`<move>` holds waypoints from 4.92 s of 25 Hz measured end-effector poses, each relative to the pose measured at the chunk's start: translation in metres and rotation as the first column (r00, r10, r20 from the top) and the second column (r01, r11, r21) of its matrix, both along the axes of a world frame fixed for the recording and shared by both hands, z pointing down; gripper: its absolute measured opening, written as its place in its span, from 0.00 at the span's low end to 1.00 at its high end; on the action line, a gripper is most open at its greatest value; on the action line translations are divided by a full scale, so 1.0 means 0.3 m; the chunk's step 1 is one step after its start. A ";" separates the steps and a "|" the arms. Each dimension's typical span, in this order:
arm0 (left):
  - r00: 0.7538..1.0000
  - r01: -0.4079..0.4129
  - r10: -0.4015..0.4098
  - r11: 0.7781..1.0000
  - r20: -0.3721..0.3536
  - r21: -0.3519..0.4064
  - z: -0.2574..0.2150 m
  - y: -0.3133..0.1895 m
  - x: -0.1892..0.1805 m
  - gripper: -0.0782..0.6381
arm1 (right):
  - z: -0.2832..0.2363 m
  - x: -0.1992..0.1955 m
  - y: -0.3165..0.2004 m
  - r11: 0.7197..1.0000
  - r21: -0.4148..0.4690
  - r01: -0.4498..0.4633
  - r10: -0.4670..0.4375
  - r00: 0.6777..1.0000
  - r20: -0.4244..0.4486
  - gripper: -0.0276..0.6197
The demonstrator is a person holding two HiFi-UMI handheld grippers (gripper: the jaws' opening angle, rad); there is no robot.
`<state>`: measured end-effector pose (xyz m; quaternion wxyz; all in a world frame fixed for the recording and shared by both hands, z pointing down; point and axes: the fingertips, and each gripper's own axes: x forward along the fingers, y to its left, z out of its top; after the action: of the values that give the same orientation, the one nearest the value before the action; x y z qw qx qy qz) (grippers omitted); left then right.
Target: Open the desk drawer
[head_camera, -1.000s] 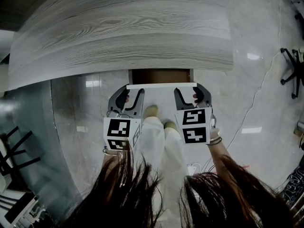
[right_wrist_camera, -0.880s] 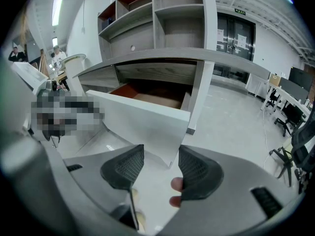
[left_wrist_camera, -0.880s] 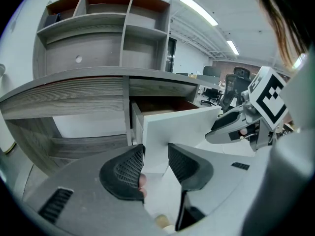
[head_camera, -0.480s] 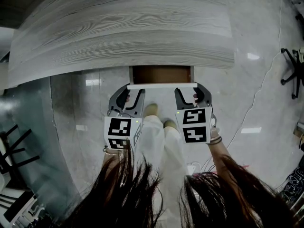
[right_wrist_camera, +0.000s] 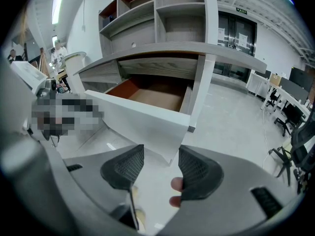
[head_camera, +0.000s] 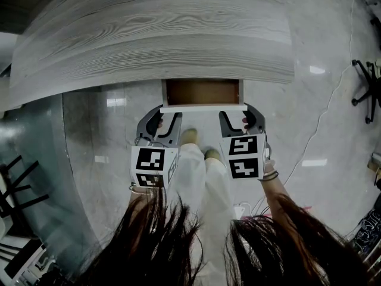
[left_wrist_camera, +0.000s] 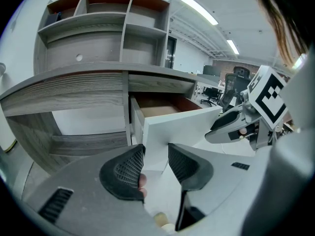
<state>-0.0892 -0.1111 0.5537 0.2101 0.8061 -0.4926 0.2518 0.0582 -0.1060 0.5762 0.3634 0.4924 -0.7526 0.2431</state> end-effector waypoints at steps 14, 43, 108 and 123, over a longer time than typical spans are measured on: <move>1.000 -0.005 0.005 1.000 0.007 -0.017 0.029 0.034 0.000 0.31 | 0.029 0.001 0.032 1.000 -0.017 -0.001 0.001 1.000 -0.007 0.36; 0.999 -0.009 0.010 0.999 0.031 -0.051 0.113 0.058 -0.003 0.31 | 0.091 0.004 0.043 0.999 -0.047 0.002 -0.002 1.000 -0.014 0.36; 0.995 0.076 -0.069 0.993 0.079 -0.093 0.052 0.224 0.016 0.27 | 0.060 0.051 0.222 0.990 -0.139 0.010 -0.013 1.000 -0.021 0.32; 0.993 0.100 -0.094 0.991 0.069 -0.090 -0.087 0.322 0.014 0.22 | -0.059 0.034 0.301 0.993 -0.113 -0.033 0.033 0.999 0.000 0.22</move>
<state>-0.0850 -0.0144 0.5277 0.2436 0.7619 -0.5255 0.2899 0.0685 -0.0157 0.5583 0.3859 0.4834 -0.7297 0.2916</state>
